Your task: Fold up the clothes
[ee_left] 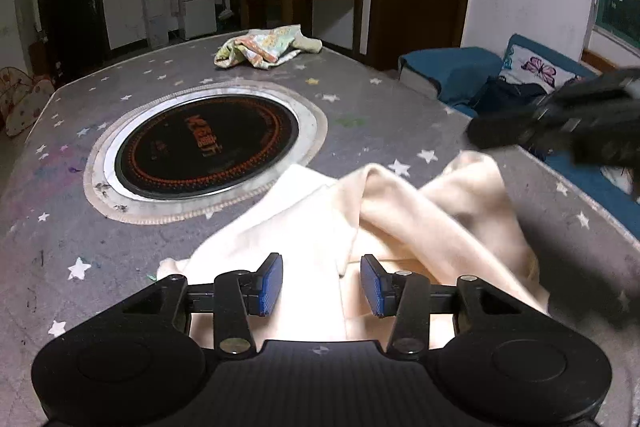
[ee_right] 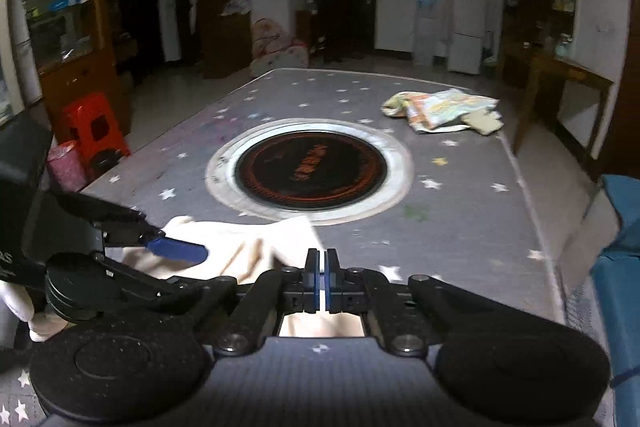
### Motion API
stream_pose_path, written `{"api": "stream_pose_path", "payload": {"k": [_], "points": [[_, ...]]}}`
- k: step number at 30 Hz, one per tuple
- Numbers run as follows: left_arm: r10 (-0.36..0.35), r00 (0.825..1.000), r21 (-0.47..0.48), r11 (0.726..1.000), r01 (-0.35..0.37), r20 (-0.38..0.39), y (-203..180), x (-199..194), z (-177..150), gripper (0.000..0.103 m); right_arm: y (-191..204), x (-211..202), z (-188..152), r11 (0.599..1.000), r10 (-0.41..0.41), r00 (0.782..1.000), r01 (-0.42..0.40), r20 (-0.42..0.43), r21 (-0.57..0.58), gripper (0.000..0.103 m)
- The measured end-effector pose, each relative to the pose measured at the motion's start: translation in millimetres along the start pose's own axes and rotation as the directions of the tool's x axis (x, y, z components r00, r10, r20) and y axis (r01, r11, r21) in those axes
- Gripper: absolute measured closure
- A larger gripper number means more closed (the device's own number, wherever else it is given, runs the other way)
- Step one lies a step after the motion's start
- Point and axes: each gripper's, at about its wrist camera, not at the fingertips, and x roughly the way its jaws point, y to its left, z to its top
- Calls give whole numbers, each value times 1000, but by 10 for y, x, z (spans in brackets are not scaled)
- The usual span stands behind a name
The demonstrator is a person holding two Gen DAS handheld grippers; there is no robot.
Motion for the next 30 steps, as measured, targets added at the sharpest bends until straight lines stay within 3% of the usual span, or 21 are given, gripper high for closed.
{"api": "stream_pose_path", "payload": {"k": [1, 4, 7, 9, 14, 17, 18, 23, 30], "points": [[4, 1000, 9, 1000, -4, -4, -4, 19, -14, 58, -23, -24, -3, 1000, 5, 1000, -4, -3, 6, 102], [8, 1000, 26, 1000, -8, -9, 11, 31, -39, 75, -72, -65, -10, 999, 23, 1000, -22, -11, 27, 94], [6, 1000, 23, 1000, -6, -2, 49, -23, -56, 80, -19, 34, 4, 996, 75, 997, -74, -19, 40, 83], [9, 1000, 25, 1000, -9, 0, 70, -70, -76, 81, 62, 168, 3, 993, 110, 993, -109, -39, 34, 69], [15, 1000, 10, 1000, -15, -3, 154, -131, -97, 92, 262, 592, -3, 994, 110, 990, -109, -85, 8, 72], [16, 1000, 7, 1000, -16, -1, 171, -137, -88, 92, 299, 739, -31, 996, 84, 991, -85, -106, -3, 99], [14, 1000, 10, 1000, -14, 0, 169, -136, -88, 92, 307, 778, -44, 997, 74, 991, -75, -111, -7, 100], [2, 1000, 10, 1000, -2, 18, 152, -148, -102, 97, 169, 422, -57, 999, 30, 999, -30, -23, 21, 101], [23, 994, -91, 996, -14, 103, 313, -518, -139, 98, -129, -349, -153, 994, -95, 994, 92, 60, 55, 101]]}}
